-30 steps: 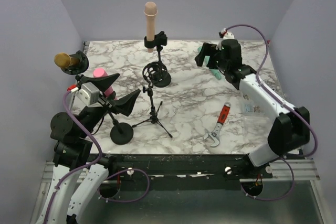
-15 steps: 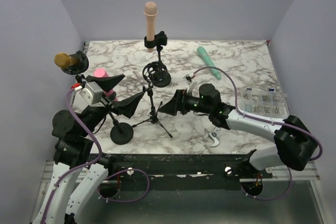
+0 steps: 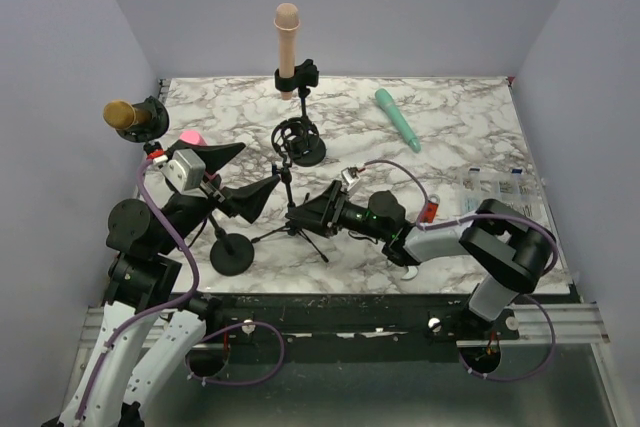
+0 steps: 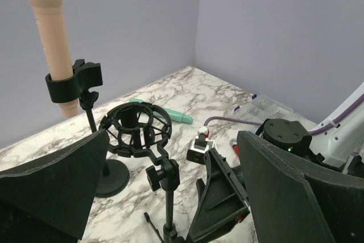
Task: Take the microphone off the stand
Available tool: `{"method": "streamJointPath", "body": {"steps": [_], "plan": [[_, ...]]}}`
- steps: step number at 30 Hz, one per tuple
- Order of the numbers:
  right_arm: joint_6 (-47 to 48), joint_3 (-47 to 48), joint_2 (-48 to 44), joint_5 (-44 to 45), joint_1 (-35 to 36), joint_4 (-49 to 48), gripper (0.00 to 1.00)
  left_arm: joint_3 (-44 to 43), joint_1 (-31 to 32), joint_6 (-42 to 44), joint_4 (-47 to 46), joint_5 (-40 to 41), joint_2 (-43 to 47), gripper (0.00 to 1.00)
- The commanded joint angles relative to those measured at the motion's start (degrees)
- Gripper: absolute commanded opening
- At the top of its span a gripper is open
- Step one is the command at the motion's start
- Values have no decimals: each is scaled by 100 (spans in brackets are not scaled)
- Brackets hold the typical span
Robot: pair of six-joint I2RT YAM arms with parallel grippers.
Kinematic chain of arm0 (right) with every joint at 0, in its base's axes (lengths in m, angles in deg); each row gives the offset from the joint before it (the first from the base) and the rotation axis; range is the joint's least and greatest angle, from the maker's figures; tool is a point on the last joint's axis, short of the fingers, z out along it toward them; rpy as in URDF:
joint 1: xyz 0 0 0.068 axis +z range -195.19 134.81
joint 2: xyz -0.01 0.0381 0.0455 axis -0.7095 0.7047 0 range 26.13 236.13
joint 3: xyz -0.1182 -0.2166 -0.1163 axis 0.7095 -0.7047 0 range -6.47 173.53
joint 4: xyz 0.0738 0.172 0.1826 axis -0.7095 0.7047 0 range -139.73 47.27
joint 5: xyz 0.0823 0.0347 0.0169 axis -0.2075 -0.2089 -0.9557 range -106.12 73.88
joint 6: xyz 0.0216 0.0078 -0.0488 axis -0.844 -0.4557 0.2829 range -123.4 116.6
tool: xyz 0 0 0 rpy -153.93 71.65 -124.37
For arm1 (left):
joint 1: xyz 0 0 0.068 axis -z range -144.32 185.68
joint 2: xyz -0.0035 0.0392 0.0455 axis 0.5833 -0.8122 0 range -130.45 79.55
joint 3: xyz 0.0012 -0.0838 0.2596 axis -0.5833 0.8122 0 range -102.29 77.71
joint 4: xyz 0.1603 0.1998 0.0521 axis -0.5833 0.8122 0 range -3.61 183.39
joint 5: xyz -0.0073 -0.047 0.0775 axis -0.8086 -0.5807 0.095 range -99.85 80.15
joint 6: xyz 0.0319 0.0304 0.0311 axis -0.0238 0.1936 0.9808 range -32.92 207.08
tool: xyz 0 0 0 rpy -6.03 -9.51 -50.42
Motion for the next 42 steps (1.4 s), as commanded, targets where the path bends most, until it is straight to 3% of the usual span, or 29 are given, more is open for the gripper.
{"method": "streamJointPath", "body": {"steps": [1,18,23,27,29,33,42], "plan": [[-698,70,487,320,106,-940,75,-159,46,58,17,-151,71,99],[-960,376,1330,388,123,-1257,48,-151,160,100,30,-89,147,99],[-879,326,1231,412,123,-822,32,-159,192,100,38,-90,124,99],[-794,193,1105,441,113,-400,6,-155,214,94,30,-81,117,99],[-789,140,1061,422,113,-175,1,-166,214,93,31,-89,115,99],[-521,201,869,358,102,801,1,-160,239,84,30,-101,116,99],[1414,1311,579,1052,101,5133,1,-168,293,77,30,-103,178,99]]}}
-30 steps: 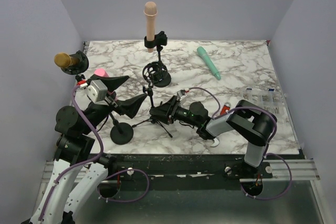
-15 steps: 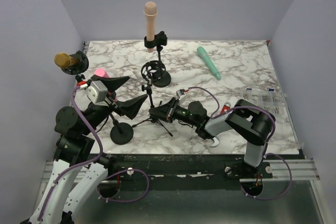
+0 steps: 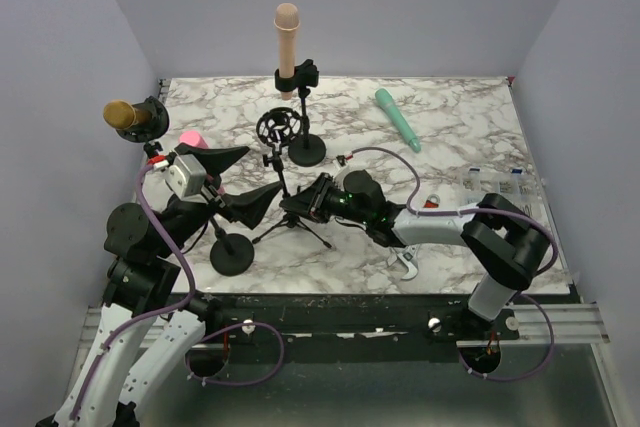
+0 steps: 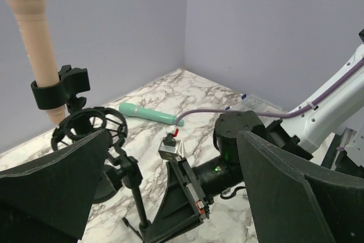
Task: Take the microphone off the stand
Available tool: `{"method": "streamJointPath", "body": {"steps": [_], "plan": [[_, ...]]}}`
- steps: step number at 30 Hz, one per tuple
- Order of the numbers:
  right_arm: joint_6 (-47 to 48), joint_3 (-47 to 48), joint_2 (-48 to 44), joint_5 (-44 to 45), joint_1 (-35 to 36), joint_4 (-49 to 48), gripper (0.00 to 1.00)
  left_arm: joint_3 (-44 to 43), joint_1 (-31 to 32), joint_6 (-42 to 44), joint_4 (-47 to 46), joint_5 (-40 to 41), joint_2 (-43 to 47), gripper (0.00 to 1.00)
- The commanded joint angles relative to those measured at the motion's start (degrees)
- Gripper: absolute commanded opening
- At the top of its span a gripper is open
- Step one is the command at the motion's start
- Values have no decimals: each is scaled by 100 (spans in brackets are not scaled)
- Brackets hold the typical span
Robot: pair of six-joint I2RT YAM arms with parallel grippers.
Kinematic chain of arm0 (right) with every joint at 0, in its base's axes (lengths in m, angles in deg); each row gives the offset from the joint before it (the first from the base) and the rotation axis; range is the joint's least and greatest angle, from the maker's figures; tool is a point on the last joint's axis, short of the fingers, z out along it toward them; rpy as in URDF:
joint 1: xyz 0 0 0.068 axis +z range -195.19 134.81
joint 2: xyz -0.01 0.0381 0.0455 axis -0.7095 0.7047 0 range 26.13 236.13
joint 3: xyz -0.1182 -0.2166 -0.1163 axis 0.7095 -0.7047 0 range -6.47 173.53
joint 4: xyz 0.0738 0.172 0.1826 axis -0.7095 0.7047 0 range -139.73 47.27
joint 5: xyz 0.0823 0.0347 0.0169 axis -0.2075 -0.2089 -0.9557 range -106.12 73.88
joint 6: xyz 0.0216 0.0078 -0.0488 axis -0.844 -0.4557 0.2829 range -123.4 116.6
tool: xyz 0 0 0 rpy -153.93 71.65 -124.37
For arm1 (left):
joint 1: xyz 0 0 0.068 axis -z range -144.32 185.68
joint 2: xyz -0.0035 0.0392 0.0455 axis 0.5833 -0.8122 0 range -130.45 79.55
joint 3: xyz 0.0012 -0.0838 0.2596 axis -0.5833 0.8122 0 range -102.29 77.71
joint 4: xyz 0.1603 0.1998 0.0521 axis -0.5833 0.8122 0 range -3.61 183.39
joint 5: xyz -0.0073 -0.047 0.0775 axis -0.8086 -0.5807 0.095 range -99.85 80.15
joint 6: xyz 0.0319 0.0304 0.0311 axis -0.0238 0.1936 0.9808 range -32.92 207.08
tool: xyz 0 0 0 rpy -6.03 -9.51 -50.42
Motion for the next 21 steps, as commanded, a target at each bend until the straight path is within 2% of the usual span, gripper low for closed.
{"method": "streamJointPath", "body": {"steps": [1,5,21], "plan": [[1530,365,217,728,38,3636,1,-168,54,35,23,-102,96,99],[2036,703,285,1215,38,4683,1,-172,64,36,23,-86,132,99],[4029,1509,-49,3459,116,6415,1,-176,99,27,24,-98,67,99]]}}
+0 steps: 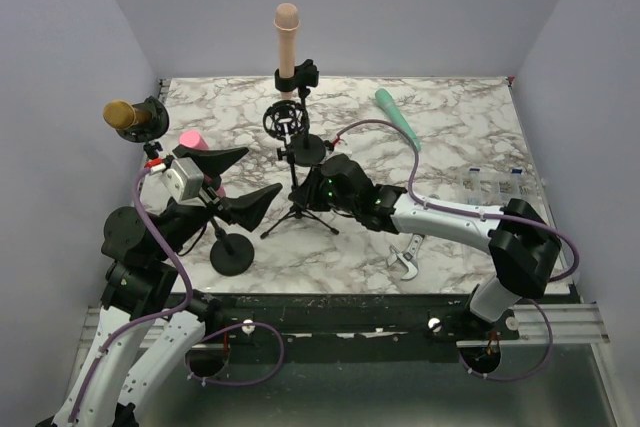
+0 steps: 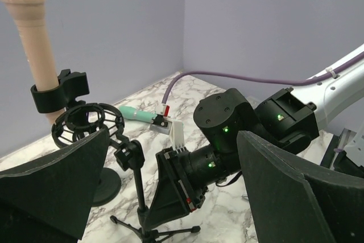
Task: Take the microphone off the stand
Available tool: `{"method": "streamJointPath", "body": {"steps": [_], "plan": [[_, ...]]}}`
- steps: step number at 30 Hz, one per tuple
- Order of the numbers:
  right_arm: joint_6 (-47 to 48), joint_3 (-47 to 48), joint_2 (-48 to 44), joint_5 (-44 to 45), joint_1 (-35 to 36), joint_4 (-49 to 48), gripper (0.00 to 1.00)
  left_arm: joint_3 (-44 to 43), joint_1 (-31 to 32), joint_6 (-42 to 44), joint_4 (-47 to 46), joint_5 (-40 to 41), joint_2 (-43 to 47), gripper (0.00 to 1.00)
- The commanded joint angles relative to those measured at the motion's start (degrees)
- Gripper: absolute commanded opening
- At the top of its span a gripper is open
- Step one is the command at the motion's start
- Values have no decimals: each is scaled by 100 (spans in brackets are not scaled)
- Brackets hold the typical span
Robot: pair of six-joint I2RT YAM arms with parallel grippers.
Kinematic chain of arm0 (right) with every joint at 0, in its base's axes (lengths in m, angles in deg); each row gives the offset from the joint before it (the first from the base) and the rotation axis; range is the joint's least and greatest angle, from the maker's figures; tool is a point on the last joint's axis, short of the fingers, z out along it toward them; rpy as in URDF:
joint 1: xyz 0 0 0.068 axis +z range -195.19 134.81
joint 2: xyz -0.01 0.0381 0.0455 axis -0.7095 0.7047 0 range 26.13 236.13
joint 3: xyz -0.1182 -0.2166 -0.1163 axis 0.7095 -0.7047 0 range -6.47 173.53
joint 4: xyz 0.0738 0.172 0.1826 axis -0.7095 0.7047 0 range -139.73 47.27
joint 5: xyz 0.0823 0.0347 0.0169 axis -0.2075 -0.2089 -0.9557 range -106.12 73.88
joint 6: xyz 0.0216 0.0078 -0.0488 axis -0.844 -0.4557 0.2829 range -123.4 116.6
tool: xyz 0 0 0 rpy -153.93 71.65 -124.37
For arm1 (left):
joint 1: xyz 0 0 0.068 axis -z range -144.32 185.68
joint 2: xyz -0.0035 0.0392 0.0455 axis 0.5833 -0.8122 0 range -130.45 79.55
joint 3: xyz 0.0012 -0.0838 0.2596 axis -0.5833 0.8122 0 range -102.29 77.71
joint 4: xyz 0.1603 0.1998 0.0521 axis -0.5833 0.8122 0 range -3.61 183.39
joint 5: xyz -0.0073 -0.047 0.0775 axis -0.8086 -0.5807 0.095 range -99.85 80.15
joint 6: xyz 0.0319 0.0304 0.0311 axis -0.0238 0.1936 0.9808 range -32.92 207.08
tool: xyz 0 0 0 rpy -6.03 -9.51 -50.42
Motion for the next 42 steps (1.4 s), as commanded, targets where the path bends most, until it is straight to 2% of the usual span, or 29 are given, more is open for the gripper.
{"method": "streamJointPath", "body": {"steps": [1,8,14,17,21,24,27,29,32,35,42], "plan": [[1469,-154,336,1940,-110,2636,1,-170,42,22,25,-102,-24,98],[2227,152,352,2176,-1,2725,1,-170,42,18,25,-103,-82,99],[2279,281,302,2097,30,2733,3,-163,42,34,38,-72,-95,99],[2307,269,131,1915,27,2613,12,-163,42,36,39,-61,-108,98],[2327,385,12,1765,26,2570,33,-170,43,27,30,-78,-116,99],[2286,464,-155,1618,26,2536,45,-163,42,34,43,-62,-115,99],[2299,378,-396,1297,26,2376,71,-164,42,61,58,-19,-108,99],[2314,279,-547,1080,31,2291,81,-164,42,63,56,-17,-117,98],[2307,-1,-822,519,-5,2013,88,-165,42,56,62,-42,-122,99],[2029,-406,-1085,-436,-164,1492,90,-170,42,54,55,-56,-133,99],[972,-1483,-1656,-2348,-699,-399,94,-164,42,42,47,-68,-182,99]]}}
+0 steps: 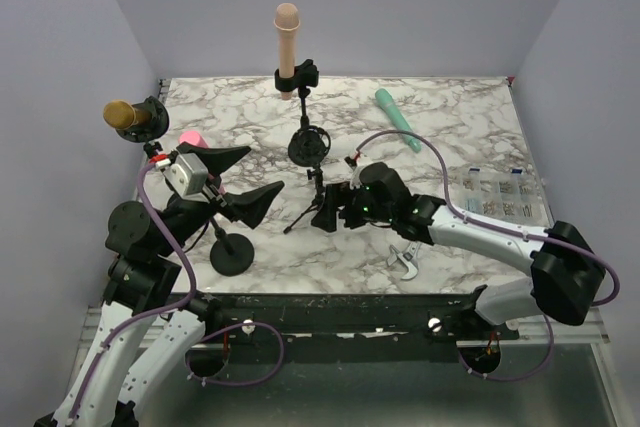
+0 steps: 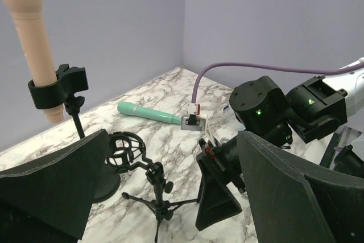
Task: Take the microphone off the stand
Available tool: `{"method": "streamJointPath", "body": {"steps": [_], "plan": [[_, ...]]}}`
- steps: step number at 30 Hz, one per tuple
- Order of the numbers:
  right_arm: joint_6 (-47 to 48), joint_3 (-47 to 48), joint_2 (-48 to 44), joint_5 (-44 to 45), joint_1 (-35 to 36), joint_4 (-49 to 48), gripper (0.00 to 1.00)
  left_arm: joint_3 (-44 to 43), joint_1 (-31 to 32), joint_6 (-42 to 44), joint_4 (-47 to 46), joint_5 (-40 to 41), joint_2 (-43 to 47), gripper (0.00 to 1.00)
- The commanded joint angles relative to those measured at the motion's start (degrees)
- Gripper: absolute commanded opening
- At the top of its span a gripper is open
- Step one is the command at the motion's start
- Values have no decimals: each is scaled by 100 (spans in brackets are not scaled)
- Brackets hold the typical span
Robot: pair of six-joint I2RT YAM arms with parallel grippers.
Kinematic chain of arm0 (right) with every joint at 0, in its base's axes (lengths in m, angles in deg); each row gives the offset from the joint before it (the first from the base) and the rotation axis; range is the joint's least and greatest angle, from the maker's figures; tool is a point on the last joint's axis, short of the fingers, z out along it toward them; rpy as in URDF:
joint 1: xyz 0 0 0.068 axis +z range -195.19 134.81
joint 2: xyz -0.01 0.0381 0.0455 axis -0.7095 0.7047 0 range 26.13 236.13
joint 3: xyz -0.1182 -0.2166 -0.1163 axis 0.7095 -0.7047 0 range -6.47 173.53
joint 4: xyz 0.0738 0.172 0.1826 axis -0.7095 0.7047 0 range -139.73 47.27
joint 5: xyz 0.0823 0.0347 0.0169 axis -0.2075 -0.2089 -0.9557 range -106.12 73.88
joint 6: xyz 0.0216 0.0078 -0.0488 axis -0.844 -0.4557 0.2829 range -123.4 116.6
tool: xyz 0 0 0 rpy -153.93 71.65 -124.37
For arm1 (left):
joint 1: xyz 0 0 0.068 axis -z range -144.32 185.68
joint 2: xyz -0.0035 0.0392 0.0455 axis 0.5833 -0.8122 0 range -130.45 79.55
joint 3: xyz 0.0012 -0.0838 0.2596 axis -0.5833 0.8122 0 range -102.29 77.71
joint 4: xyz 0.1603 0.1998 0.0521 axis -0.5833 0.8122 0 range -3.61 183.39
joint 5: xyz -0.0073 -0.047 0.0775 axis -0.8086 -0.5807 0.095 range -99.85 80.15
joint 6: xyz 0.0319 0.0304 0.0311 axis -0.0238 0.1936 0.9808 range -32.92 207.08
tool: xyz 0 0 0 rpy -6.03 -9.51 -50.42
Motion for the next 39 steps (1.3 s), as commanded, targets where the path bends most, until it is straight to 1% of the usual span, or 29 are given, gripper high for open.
{"method": "streamJointPath", "body": {"steps": [1,4,5,6,8,9,13,17,18,20,21,24,28,32,35,39], "plan": [[-941,-605,-354,-1582,-436,-1567,94,-155,42,31,41,-70,-60,99],[-1519,-1069,-521,-2194,-917,-2326,94,-155,42,33,32,-81,-49,98],[-1608,-1171,-565,-2273,-1028,-2520,94,-155,41,32,36,-77,-45,99],[-1491,-1204,-605,-2195,-1086,-2508,93,-155,42,34,40,-72,-34,98],[-706,-1086,-657,-1744,-1090,-1994,93,-165,42,32,41,-72,-18,99],[-468,-1096,-662,-1498,-1091,-1851,93,-159,46,29,45,-72,-12,99],[644,-1259,-689,-969,-1088,-1973,92,-155,44,16,23,-107,-8,99],[1438,-1278,-508,-220,-1081,-1818,86,-155,51,16,23,-99,-12,99],[1553,-1308,-451,-100,-1082,-1820,84,-159,51,16,25,-103,-3,99],[1928,-1443,-322,-290,-1081,-2010,77,-160,51,19,27,-105,5,99],[2053,-1467,-262,-368,-1083,-2051,76,-155,51,17,23,-106,8,99],[2205,-1532,2,-392,-1082,-2283,76,-156,59,-3,10,-134,17,99],[2304,-1283,521,-642,-1086,-2279,76,-155,68,7,10,-138,32,99],[2370,-1155,963,-833,-1043,-2519,76,-160,85,33,23,-100,61,99],[2515,-987,1246,-775,-884,-2445,74,-155,95,51,32,-73,75,99],[2637,-924,1479,-378,-640,-2576,71,-164,95,43,32,-81,94,99]]}}
